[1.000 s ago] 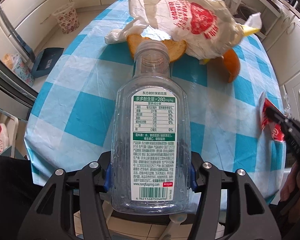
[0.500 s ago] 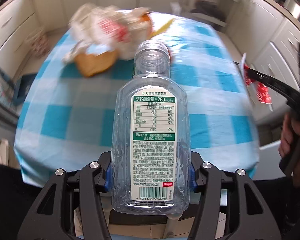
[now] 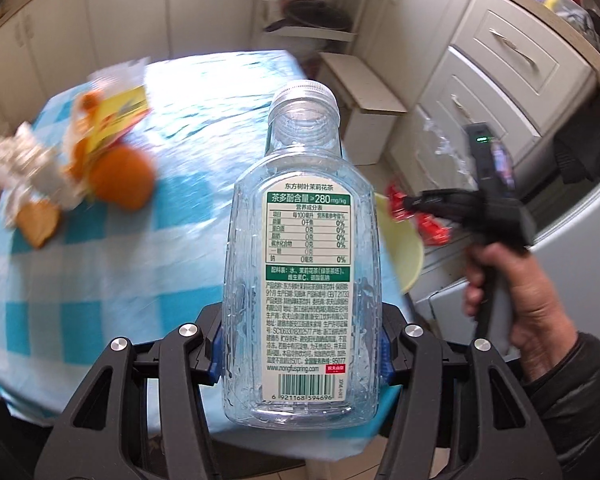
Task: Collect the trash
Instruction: 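Carry the bottle and wrapper to the yellow bin and open both grippers over it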
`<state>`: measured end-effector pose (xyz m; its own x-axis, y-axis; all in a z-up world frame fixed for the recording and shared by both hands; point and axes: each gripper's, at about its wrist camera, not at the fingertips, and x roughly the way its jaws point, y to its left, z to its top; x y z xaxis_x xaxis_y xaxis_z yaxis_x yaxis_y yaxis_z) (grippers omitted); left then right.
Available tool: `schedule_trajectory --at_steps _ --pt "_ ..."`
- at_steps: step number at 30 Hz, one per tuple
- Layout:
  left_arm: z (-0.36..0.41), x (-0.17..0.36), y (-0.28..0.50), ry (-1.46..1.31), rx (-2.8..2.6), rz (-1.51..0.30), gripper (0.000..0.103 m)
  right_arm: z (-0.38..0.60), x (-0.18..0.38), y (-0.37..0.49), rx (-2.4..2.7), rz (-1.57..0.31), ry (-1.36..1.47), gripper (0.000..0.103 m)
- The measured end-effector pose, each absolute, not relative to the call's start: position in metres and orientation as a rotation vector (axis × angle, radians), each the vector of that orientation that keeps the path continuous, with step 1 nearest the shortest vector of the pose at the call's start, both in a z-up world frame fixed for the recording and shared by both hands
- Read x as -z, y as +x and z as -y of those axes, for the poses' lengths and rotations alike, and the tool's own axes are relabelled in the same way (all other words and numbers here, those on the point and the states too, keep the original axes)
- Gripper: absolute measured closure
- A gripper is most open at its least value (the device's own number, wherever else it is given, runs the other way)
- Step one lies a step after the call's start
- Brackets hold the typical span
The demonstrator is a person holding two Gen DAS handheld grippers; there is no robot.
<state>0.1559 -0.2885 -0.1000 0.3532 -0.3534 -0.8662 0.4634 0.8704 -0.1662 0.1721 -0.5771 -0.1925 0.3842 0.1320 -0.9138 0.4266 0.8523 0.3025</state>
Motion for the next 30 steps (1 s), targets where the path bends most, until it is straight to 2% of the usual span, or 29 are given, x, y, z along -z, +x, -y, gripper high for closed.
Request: schedule_trajectory --at_steps 4,5,6,7,14,19,22,30 --pt "0.319 0.098 0.162 0.131 0.575 -1.072 0.051 0.582 0.212 0.179 0.205 -1.222 0.599 0.096" --pt "0.327 0.098 0.163 0.135 0.583 -1.069 0.051 0.587 0.217 0.179 0.206 -1.23 0.636 0.089" --pt "0.33 0.098 0.164 0.137 0.588 -1.069 0.051 0.59 0.221 0.178 0.212 -1.232 0.671 0.065" --pt "0.338 0.099 0.166 0.138 0.596 -1.073 0.051 0.594 0.222 0.176 0.217 -1.225 0.701 0.055" --pt "0.378 0.117 0.179 0.172 0.618 -1.104 0.05 0.621 0.185 0.16 0.243 -1.05 0.856 0.054" --pt "0.403 0.133 0.179 0.201 0.635 -1.132 0.05 0.637 0.112 0.134 0.245 -0.787 0.873 0.037" --pt "0.417 0.146 0.181 0.216 0.64 -1.152 0.05 0.643 0.074 0.117 0.251 -0.66 0.851 0.031" --pt "0.468 0.185 0.203 0.268 0.626 -1.24 0.05 0.636 0.04 0.112 0.234 -0.573 0.739 0.026"
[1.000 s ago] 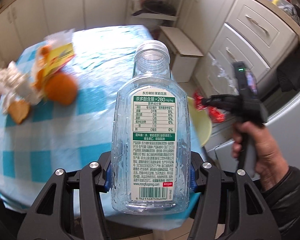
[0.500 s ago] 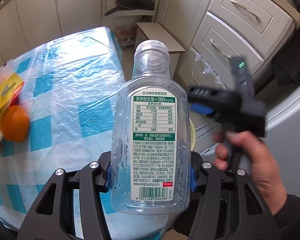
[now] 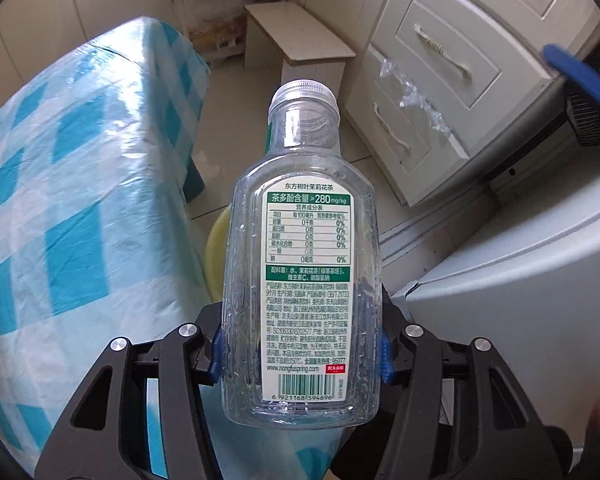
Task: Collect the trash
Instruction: 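Carry the bottle and wrapper to the yellow bin and open both grippers over it, then move both grippers back over the table toward the remaining trash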
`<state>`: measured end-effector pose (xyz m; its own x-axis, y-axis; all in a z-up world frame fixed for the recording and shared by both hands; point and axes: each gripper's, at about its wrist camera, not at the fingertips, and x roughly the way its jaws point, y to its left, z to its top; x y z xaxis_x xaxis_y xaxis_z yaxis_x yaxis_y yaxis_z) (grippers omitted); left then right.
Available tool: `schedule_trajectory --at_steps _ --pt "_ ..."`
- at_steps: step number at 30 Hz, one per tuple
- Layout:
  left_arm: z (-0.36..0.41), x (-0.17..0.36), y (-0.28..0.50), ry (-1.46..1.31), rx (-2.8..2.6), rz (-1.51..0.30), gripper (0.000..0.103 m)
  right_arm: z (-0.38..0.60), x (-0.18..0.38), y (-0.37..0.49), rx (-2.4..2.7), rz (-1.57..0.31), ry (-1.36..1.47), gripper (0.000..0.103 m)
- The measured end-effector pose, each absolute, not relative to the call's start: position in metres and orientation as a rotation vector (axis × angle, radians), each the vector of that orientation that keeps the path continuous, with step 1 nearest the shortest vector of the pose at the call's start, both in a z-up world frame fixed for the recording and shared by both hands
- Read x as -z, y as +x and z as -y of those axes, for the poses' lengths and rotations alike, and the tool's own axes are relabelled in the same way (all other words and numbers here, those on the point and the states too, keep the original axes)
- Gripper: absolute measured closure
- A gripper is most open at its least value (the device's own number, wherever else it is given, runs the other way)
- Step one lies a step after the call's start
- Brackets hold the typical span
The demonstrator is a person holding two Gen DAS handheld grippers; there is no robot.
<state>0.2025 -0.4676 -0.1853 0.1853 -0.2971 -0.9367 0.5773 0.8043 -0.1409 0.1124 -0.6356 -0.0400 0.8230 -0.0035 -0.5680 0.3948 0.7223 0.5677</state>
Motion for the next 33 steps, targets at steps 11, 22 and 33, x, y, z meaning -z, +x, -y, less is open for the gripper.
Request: schedule_trajectory --at_steps 11,22,33 --pt "0.484 0.193 0.216 0.29 0.575 -1.28 0.044 0.638 0.045 0.119 0.181 -0.588 0.806 0.026" --pt "0.449 0.164 0.2 0.302 0.559 -1.185 0.036 0.625 0.045 0.126 0.164 -0.6 0.794 0.025" --pt "0.403 0.128 0.19 0.278 0.525 -1.09 0.028 0.604 0.046 0.14 0.14 -0.634 0.75 0.022"
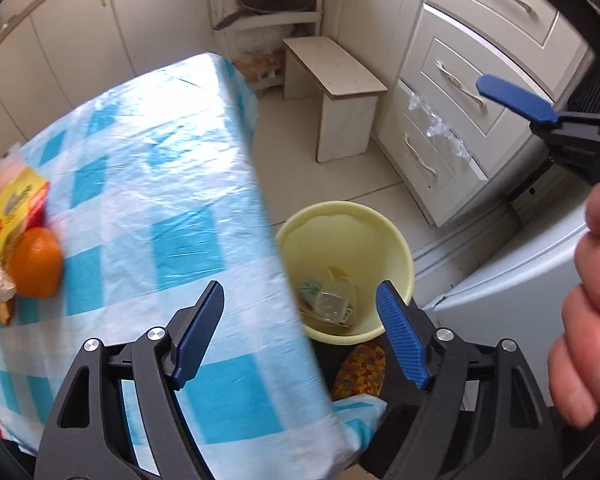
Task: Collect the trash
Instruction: 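Move both grippers back over the table toward the remaining trash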
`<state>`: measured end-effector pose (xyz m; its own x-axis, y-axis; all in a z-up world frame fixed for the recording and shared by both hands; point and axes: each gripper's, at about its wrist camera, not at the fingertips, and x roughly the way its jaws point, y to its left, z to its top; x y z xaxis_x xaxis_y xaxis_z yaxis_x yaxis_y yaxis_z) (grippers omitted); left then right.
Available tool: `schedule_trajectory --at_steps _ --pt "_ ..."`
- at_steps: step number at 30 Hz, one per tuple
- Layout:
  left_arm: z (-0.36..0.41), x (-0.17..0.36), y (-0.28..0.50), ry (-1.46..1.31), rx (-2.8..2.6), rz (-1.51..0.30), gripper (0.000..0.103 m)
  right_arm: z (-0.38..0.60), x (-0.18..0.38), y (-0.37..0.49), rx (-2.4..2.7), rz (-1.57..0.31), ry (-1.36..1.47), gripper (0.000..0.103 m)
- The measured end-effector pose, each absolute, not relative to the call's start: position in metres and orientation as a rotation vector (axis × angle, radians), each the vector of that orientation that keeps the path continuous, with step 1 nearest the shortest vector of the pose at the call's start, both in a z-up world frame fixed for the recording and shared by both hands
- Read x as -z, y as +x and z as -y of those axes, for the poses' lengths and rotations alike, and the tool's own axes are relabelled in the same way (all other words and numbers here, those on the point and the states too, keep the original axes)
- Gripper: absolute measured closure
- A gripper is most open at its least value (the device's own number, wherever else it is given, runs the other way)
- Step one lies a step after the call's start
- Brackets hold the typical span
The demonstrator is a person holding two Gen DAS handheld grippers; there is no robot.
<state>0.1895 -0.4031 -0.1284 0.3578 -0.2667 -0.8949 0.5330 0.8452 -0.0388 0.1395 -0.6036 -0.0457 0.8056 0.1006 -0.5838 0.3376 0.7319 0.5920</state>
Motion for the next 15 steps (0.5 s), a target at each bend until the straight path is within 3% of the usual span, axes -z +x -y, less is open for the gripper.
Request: schedule_trajectory --at_steps 15 --pt "0.278 0.131 0.199 0.244 0.343 -1.078 0.023 0.54 0.052 0.172 0.045 -0.745 0.609 0.02"
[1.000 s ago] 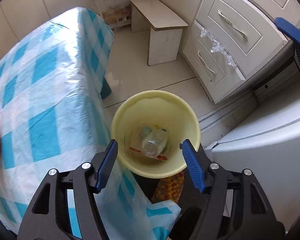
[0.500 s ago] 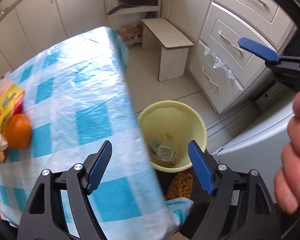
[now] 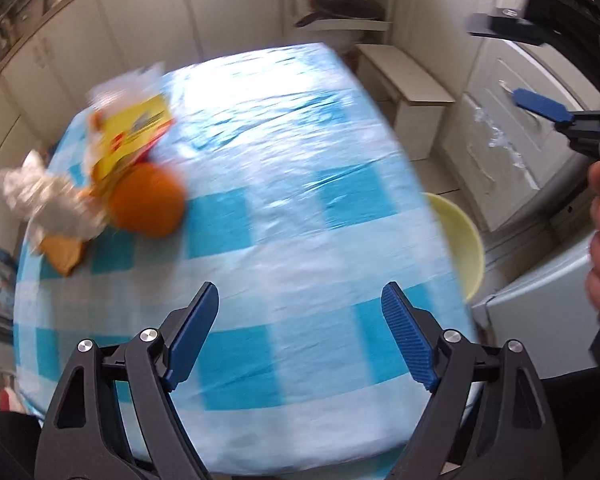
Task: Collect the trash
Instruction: 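Move both grippers back over the table toward the remaining trash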
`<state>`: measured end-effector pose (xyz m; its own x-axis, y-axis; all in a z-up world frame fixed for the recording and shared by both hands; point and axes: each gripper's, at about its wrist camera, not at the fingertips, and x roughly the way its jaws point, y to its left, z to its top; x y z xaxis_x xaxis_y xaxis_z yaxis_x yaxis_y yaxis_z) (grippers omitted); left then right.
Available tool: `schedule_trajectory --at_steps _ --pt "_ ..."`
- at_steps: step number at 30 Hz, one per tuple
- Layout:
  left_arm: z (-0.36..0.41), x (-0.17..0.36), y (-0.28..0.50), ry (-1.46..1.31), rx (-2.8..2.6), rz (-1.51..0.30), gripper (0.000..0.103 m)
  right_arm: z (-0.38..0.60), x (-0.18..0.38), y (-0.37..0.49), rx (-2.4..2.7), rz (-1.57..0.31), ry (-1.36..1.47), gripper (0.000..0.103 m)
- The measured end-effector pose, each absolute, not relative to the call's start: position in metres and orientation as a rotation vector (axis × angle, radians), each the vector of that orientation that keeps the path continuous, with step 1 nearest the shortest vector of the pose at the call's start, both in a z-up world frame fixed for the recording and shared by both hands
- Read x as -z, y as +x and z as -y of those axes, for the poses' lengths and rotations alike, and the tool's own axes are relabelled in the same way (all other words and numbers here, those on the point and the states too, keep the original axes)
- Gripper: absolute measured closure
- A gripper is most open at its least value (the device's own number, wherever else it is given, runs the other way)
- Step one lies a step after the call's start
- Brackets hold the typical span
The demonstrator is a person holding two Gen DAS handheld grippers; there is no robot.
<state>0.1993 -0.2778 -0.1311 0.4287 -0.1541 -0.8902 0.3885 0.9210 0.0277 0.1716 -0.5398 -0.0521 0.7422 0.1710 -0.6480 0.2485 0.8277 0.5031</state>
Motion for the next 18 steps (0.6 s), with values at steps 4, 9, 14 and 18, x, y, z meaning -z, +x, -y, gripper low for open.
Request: schedule_trajectory --at_steps 4,9,14,18 --pt "0.218 0.137 0.213 0.174 0.238 -1.1 0.023 0.514 0.053 0.181 0.012 -0.774 0.555 0.017" --pt "0.157 0.133 0.227 0.086 0.126 -1.092 0.023 0.478 0.061 0.194 -0.033 -0.825 0.465 0.017" --pt "0.096 0.131 0.241 -0.063 0.031 -1.09 0.023 0.45 0.071 0.204 -0.081 -0.88 0.395 0.017" --pt "0.07 0.122 0.249 -0.154 0.016 -1.056 0.023 0.422 0.071 0.207 -0.15 -0.895 0.328 0.017"
